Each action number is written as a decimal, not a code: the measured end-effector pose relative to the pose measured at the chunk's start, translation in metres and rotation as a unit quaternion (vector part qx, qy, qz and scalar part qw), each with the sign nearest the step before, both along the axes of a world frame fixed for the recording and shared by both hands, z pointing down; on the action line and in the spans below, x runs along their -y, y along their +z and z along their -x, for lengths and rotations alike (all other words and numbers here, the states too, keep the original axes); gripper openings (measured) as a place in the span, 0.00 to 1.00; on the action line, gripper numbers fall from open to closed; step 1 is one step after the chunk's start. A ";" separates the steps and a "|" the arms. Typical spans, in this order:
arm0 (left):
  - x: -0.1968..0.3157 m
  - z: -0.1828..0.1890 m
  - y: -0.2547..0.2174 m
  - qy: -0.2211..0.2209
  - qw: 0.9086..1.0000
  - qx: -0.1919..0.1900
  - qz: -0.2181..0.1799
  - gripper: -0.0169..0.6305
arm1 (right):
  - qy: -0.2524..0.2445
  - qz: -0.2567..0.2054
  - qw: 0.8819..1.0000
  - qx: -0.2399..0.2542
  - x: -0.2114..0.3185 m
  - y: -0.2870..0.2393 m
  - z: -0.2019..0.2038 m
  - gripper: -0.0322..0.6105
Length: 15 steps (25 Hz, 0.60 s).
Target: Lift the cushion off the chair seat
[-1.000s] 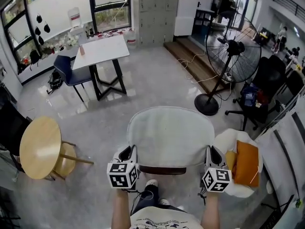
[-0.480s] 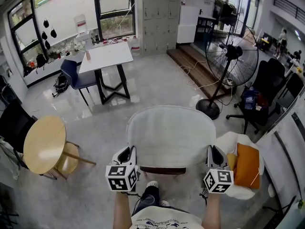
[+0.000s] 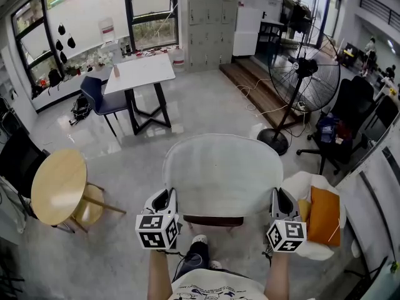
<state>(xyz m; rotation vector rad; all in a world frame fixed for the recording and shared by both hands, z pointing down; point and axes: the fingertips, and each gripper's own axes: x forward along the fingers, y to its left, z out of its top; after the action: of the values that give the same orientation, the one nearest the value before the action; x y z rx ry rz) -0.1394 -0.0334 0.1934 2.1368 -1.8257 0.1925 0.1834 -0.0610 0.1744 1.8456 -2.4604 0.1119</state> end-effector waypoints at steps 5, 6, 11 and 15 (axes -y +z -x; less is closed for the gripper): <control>0.001 0.004 -0.003 0.002 1.000 -0.002 0.001 0.10 | 0.002 -0.001 1.000 -0.001 -0.001 -0.004 0.003 0.12; 0.000 0.004 -0.003 0.002 1.000 -0.002 0.001 0.10 | 0.003 -0.001 1.000 -0.001 -0.001 -0.004 0.003 0.12; 0.000 -0.001 -0.001 0.005 1.000 -0.003 0.002 0.10 | 0.006 0.000 1.000 -0.001 -0.002 -0.003 -0.002 0.12; 0.002 -0.004 0.002 0.007 1.000 -0.001 0.003 0.10 | 0.008 0.002 1.000 -0.002 -0.001 0.001 -0.005 0.12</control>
<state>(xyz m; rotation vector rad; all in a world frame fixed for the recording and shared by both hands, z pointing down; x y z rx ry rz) -0.1349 -0.0351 0.1954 2.1455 -1.8066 0.1981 0.1882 -0.0595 0.1754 1.8625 -2.4415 0.1137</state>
